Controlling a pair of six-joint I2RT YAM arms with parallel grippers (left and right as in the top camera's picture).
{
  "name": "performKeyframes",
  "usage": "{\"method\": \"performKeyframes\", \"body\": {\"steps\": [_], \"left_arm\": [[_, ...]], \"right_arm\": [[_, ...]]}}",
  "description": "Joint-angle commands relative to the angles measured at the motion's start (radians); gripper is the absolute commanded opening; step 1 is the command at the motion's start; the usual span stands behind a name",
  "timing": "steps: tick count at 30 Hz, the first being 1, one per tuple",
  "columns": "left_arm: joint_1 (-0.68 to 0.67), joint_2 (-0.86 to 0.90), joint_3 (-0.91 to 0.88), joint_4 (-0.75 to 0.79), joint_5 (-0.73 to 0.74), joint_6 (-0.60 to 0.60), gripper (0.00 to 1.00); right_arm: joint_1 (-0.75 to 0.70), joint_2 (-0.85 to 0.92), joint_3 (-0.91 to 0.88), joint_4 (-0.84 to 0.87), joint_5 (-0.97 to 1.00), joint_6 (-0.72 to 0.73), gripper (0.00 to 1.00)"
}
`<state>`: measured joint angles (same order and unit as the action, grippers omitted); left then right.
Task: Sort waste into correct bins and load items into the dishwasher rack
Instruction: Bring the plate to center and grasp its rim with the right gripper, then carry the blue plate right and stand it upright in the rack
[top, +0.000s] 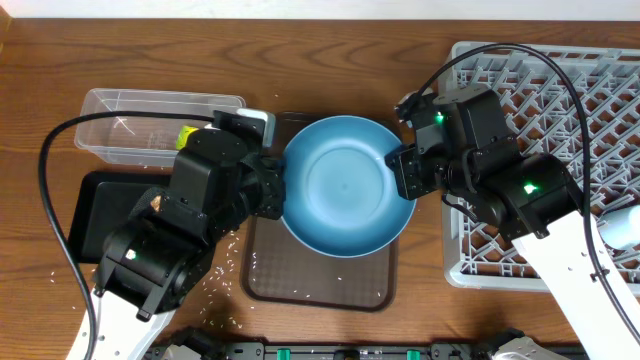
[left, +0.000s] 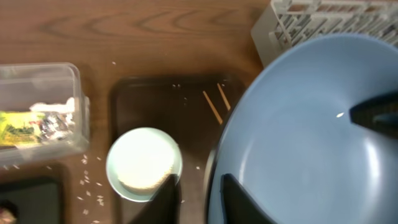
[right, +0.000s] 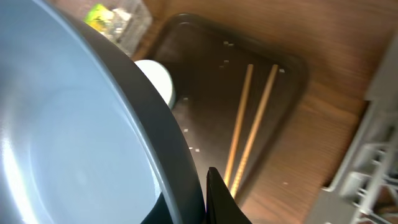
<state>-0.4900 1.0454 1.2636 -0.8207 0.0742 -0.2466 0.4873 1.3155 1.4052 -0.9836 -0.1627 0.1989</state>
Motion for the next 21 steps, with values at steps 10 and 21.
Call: {"method": "performKeyframes", "body": {"steps": [10, 21], "left_arm": [[0.0, -0.011, 0.023, -0.003, -0.007, -0.013, 1.0], [0.0, -0.011, 0.023, -0.015, -0.007, -0.013, 0.98]], "right_arm": [[-0.06, -0.051, 0.008, -0.085, 0.663, 0.111, 0.01], [-0.287, -0.065, 0.007, 0.097, 1.411, 0.005, 0.01]]}}
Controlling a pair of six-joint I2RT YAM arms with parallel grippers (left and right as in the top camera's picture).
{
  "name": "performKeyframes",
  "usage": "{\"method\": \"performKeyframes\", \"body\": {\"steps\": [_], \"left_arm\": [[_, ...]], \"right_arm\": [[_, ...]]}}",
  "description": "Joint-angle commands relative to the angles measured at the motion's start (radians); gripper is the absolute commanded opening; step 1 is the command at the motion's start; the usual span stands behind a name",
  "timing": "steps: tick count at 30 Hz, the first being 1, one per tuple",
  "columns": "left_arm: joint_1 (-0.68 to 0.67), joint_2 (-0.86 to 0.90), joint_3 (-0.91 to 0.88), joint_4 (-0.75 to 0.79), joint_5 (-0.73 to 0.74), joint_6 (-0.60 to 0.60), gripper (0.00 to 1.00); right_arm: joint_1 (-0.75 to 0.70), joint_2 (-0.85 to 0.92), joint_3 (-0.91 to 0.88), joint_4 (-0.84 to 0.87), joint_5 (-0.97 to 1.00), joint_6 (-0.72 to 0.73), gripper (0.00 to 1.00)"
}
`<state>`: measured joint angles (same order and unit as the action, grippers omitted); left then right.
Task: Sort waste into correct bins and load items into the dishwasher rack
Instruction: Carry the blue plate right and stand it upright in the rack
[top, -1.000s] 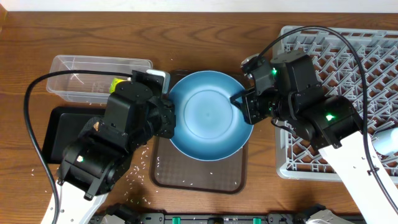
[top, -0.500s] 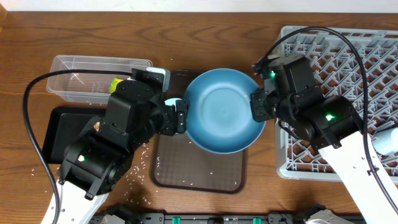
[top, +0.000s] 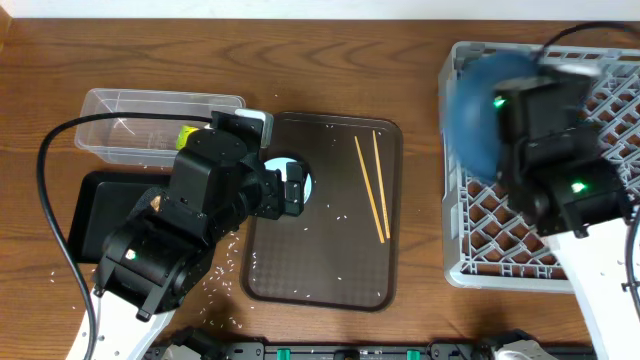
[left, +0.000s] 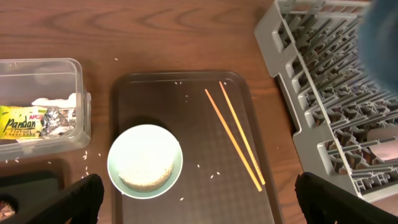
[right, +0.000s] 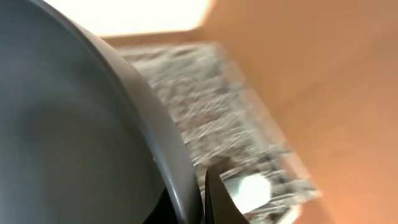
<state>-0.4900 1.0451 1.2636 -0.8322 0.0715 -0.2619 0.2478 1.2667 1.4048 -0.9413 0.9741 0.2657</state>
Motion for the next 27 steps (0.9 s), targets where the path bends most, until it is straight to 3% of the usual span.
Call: {"method": "performKeyframes", "body": {"steps": [1, 9, 19, 22, 27], "left_arm": [[0.0, -0.011, 0.023, -0.005, -0.005, 0.003, 0.98], [0.0, -0.011, 0.023, -0.05, -0.005, 0.003, 0.98], [0.0, -0.008, 0.023, -0.072, -0.005, 0.003, 0.98], [0.0, -0.007, 0.023, -0.079, -0.005, 0.003, 0.98], [0.0, -0.007, 0.023, -0.095, -0.005, 0.003, 0.98]], "right_arm": [[-0.073, -0.014, 0.007, 0.116, 0.288, -0.101, 0.01], [-0.257, 0.069, 0.007, 0.49, 0.255, -0.499, 0.01], [-0.401, 0.289, 0.007, 0.773, 0.093, -1.086, 0.01], [-0.428, 0.338, 0.007, 0.815, 0.096, -1.172, 0.01], [-0.478, 0.408, 0.007, 0.838, 0.096, -1.189, 0.01]]}}
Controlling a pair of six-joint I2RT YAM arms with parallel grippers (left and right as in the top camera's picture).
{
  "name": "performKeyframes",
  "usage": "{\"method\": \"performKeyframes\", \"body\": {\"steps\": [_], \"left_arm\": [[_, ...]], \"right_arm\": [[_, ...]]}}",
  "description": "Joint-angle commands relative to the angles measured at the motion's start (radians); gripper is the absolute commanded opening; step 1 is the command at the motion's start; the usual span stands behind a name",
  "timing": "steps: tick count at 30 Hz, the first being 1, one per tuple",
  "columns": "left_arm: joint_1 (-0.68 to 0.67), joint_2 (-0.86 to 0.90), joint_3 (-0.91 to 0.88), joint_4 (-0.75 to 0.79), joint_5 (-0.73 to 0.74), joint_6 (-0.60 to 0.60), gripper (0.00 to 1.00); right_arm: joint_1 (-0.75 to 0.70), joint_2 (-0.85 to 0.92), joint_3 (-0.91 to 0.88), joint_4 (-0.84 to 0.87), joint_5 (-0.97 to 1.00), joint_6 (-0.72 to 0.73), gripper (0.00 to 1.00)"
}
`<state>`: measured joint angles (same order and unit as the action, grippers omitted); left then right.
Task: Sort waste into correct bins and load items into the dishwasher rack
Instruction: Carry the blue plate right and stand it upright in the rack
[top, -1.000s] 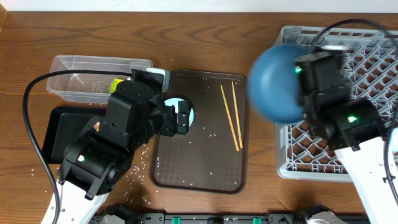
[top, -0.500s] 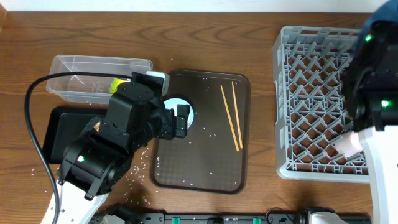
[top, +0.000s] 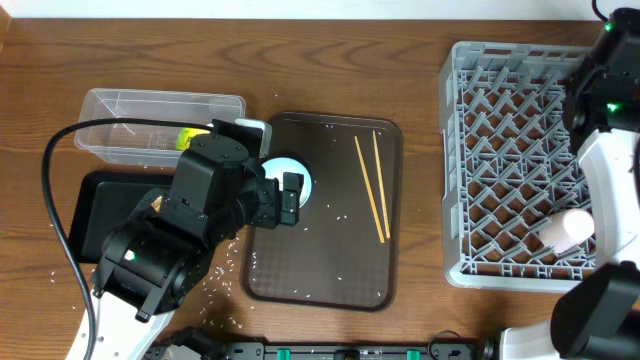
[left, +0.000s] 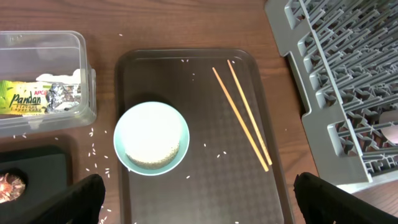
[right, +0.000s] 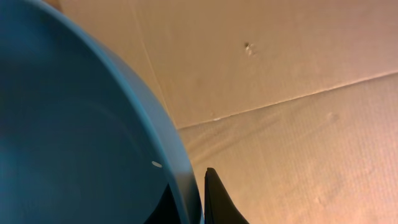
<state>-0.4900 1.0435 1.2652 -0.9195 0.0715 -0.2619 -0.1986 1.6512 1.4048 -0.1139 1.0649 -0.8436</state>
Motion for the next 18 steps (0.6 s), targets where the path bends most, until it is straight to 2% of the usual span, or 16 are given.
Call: {"method": "performKeyframes", "body": {"steps": [1, 10, 18], "left_arm": [[0.0, -0.005, 0.022, -0.011, -0.005, 0.003, 0.98], [0.0, -0.005, 0.022, -0.029, -0.005, 0.003, 0.98], [0.0, -0.005, 0.022, -0.029, -0.005, 0.003, 0.98]], "right_arm": [[-0.041, 0.035, 0.007, 0.017, 0.005, -0.082, 0.01], [-0.06, 0.146, 0.007, 0.154, -0.006, -0.18, 0.01], [-0.046, 0.2, 0.007, 0.147, -0.023, -0.185, 0.02]]}}
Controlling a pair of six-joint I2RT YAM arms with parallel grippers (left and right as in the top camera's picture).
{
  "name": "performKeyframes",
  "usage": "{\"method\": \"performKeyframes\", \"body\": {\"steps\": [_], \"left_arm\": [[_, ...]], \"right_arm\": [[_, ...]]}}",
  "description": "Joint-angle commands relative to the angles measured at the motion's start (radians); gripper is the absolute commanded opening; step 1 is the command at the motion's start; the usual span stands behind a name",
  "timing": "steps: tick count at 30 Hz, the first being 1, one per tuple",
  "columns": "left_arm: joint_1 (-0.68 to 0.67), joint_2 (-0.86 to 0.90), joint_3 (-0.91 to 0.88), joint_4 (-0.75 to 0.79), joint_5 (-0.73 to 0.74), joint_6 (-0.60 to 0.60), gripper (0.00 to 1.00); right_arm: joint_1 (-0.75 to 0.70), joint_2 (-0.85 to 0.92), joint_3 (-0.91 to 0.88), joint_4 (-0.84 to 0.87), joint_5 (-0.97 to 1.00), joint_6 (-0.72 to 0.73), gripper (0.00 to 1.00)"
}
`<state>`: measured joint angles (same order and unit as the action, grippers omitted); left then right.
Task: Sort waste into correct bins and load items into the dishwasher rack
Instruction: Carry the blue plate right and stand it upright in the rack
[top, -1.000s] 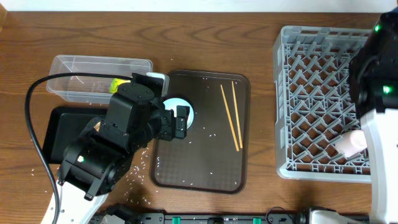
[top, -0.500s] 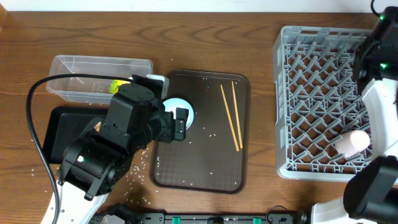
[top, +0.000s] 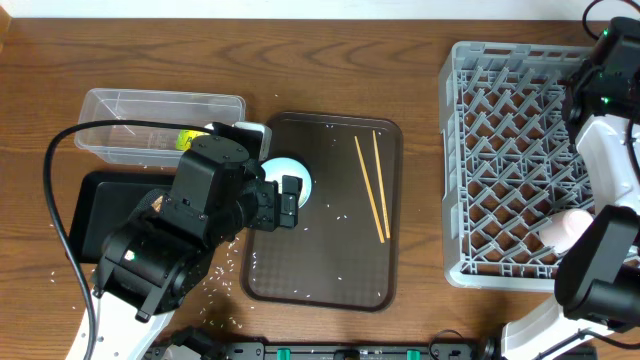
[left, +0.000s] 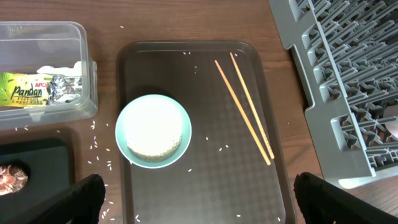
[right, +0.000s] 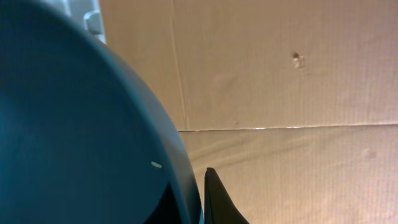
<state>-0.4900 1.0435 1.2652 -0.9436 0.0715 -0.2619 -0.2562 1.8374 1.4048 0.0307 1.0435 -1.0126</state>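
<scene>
In the right wrist view a large blue plate (right: 81, 124) fills the left side, and my right gripper (right: 199, 193) is shut on its rim, facing a cardboard wall. Overhead shows only the right arm (top: 603, 85) at the rack's far right edge; the plate is out of that view. The grey dishwasher rack (top: 500, 150) holds a white cup (top: 566, 226). My left gripper (left: 199, 199) hangs open above the brown tray (left: 205, 180), which carries a teal bowl of rice (left: 153, 130) and two chopsticks (left: 244, 118).
A clear container (left: 43, 68) with wrappers stands left of the tray, and a black bin (left: 25, 180) lies in front of it. Rice grains are scattered on the tray and the wooden table (top: 330, 70). The left arm (top: 190, 230) covers the tray's left edge.
The right wrist has turned a little: the plate looks darker and a pale edge shows at the top left. The left wrist view has shifted slightly. Both grips are unchanged.
Both grippers were at the rim of the blue plate above the tray. Then the left gripper was open over the tray and the right one held the plate over the rack. Later the right gripper was at the rack's far right edge, plate out of overhead view, as now.
</scene>
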Motion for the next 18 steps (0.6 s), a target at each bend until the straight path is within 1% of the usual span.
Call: {"method": "performKeyframes", "body": {"steps": [1, 3, 5, 6, 8, 9, 11, 13, 18], "left_arm": [[0.0, -0.005, 0.022, -0.005, -0.005, 0.003, 0.98], [0.0, -0.005, 0.022, -0.005, -0.005, 0.003, 0.98], [0.0, -0.005, 0.022, -0.005, -0.005, 0.003, 0.98], [0.0, -0.005, 0.022, -0.005, -0.005, 0.003, 0.98], [0.0, -0.005, 0.022, -0.005, -0.005, 0.003, 0.98], [0.0, -0.005, 0.022, -0.005, -0.005, 0.003, 0.98], [0.0, -0.005, 0.022, -0.005, -0.005, 0.003, 0.98], [0.0, -0.005, 0.022, -0.005, -0.005, 0.003, 0.98], [0.0, 0.0, 0.022, -0.006, -0.005, 0.003, 0.98]], "right_arm": [[0.016, 0.014, 0.007, -0.002, -0.002, -0.012, 0.02], [0.029, 0.014, 0.007, -0.007, -0.004, 0.002, 0.07], [0.045, 0.014, 0.007, -0.005, -0.005, 0.002, 0.06], [0.056, 0.014, 0.007, -0.005, -0.005, 0.002, 0.11], [0.075, 0.014, 0.007, -0.003, -0.006, 0.002, 0.37], [0.083, 0.014, 0.007, 0.002, -0.005, 0.002, 0.52], [0.098, 0.014, 0.007, 0.008, -0.006, 0.003, 0.68], [0.115, 0.014, 0.007, 0.012, -0.008, 0.009, 0.73], [0.169, 0.01, 0.007, 0.012, 0.0, 0.04, 0.8]]}}
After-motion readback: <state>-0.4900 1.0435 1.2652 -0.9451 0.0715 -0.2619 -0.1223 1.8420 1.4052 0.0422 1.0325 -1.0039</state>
